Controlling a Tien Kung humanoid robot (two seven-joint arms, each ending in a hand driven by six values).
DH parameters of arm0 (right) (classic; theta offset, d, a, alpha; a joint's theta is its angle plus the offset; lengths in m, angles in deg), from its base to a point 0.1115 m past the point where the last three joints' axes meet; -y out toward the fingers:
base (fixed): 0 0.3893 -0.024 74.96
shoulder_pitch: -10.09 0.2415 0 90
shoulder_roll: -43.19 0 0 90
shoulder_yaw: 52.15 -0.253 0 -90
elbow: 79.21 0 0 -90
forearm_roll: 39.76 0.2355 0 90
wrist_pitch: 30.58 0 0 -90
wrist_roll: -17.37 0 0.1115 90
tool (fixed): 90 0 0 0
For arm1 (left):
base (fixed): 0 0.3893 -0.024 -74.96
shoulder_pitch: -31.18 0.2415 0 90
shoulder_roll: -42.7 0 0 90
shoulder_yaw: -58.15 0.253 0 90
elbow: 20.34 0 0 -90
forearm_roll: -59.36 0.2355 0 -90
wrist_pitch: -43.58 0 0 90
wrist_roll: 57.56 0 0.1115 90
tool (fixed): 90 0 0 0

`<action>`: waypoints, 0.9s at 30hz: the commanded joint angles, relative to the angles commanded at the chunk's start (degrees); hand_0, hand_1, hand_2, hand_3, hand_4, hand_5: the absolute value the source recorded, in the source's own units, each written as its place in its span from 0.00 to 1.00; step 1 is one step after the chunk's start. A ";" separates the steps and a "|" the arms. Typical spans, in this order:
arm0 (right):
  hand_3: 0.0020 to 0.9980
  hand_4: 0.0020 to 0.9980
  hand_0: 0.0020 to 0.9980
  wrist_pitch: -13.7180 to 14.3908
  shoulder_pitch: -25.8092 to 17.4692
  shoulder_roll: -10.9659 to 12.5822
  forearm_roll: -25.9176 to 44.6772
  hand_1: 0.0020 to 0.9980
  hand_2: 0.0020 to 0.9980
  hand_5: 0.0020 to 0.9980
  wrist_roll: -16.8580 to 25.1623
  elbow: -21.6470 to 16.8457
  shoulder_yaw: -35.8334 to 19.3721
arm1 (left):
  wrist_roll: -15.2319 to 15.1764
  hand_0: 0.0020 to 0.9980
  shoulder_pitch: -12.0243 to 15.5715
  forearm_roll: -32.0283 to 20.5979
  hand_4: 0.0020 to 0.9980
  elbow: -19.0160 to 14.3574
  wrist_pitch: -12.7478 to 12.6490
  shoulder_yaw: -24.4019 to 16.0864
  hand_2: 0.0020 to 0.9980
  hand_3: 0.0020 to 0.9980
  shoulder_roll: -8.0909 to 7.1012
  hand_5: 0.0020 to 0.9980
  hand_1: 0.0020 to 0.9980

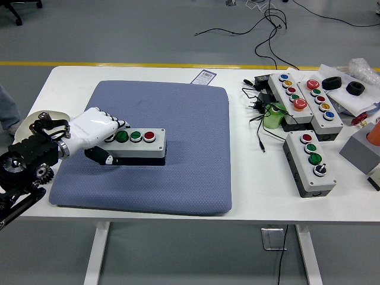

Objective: Pick up the button,place it on the desk,press the button,press the button

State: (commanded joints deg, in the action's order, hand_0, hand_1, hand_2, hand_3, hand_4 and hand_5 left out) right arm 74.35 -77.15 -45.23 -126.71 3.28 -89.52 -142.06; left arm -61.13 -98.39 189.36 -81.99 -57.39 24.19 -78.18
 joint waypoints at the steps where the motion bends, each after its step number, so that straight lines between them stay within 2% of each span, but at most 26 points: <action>1: 0.63 0.33 0.60 0.00 0.01 -0.01 -0.03 0.67 0.71 0.15 -0.01 0.00 -0.04 | 0.22 0.92 0.08 0.00 0.89 -0.18 0.12 -0.23 1.00 1.00 -0.01 0.38 0.93; 2: 0.63 0.33 0.60 -0.01 0.02 -0.02 -0.11 0.67 0.71 0.15 -0.01 0.00 -0.11 | 0.31 1.00 0.12 0.00 1.00 -0.36 0.20 -0.37 1.00 1.00 -0.07 0.43 1.00; 5: 0.63 0.33 0.60 -0.03 0.02 -0.02 -0.30 0.67 0.71 0.15 -0.03 0.00 -0.26 | 0.70 1.00 0.42 0.00 1.00 -1.05 1.11 -1.05 1.00 1.00 -0.19 0.43 1.00; 7: 0.63 0.33 0.60 -0.02 0.04 -0.03 -0.34 0.67 0.71 0.15 -0.01 0.00 -0.34 | 0.93 1.00 1.18 0.00 1.00 -2.33 2.38 -2.40 1.00 1.00 -0.35 0.43 1.00; 8: 0.63 0.33 0.60 -0.02 0.06 -0.05 -0.37 0.67 0.71 0.15 -0.01 0.00 -0.41 | 0.95 1.00 1.67 0.00 1.00 -3.17 2.64 -3.15 1.00 1.00 -0.43 0.46 1.00; 10: 0.63 0.33 0.60 -0.02 0.06 -0.09 -0.46 0.67 0.71 0.15 0.00 0.00 -0.56 | 0.76 1.00 2.87 0.00 1.00 -5.35 2.64 -5.01 1.00 1.00 -0.61 0.46 1.00; 13: 0.63 0.33 0.60 -0.03 0.07 -0.12 -0.58 0.67 0.71 0.15 0.07 0.00 -0.71 | 0.15 1.00 5.36 0.00 1.00 -9.96 -0.33 -9.26 1.00 1.00 -0.76 0.46 1.00; 14: 0.63 0.33 0.60 -0.04 0.08 -0.12 -0.66 0.67 0.71 0.15 0.08 0.00 -0.77 | 0.37 1.00 5.84 0.00 0.93 -11.29 -1.23 -10.46 1.00 1.00 -0.79 0.49 1.00; 16: 0.63 0.33 0.60 -0.05 0.07 -0.16 -0.86 0.67 0.71 0.15 0.11 0.00 -1.00 | 0.48 1.00 6.78 -0.36 0.93 -13.63 -2.93 -12.87 1.00 1.00 -0.72 0.49 1.00; 19: 0.63 0.33 0.60 -0.07 0.05 -0.25 -1.43 0.67 0.71 0.15 0.13 0.00 -1.50 | 0.89 1.00 8.46 -6.40 0.93 -16.97 -6.60 -16.81 1.00 1.00 -0.57 0.49 1.00; 20: 0.63 0.33 0.60 -0.16 0.02 -0.28 -1.59 0.67 0.71 0.15 0.20 0.00 -1.61 | 0.62 0.87 9.01 -9.01 0.80 -17.79 -7.52 -18.07 0.96 1.00 -0.44 0.61 0.89; 22: 0.63 0.33 0.60 -0.50 -0.09 -0.26 -1.54 0.67 0.71 0.15 0.53 0.00 -1.41 | -0.68 0.87 9.86 -13.85 0.80 -18.87 -8.90 -20.39 0.96 1.00 -0.17 0.61 0.89; 25: 0.63 0.33 0.60 -0.90 -0.16 -0.20 -1.59 0.67 0.71 0.15 1.31 0.00 -0.65 | -1.89 0.87 10.31 -21.30 0.80 -20.27 -9.06 -23.54 0.96 1.00 -0.12 0.61 0.89; 26: 0.63 0.33 0.60 -1.03 -0.21 -0.20 -1.36 0.67 0.71 0.15 1.68 0.00 -0.43 | -2.31 0.85 10.32 -23.53 0.77 -20.70 -8.88 -24.23 0.93 1.00 -0.18 0.67 0.87; 27: 0.63 0.33 0.60 -1.20 -0.30 -0.19 -0.78 0.67 0.71 0.15 2.18 0.00 0.09 | -3.01 0.85 10.29 -25.76 0.77 -21.14 -8.82 -24.68 0.93 1.00 -0.28 0.67 0.87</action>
State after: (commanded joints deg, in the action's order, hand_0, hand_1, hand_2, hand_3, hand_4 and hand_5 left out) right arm 73.14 -77.45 -45.43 -127.48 5.46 -89.52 -141.96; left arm -64.15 -88.11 163.60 -103.13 -66.21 -0.49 -78.46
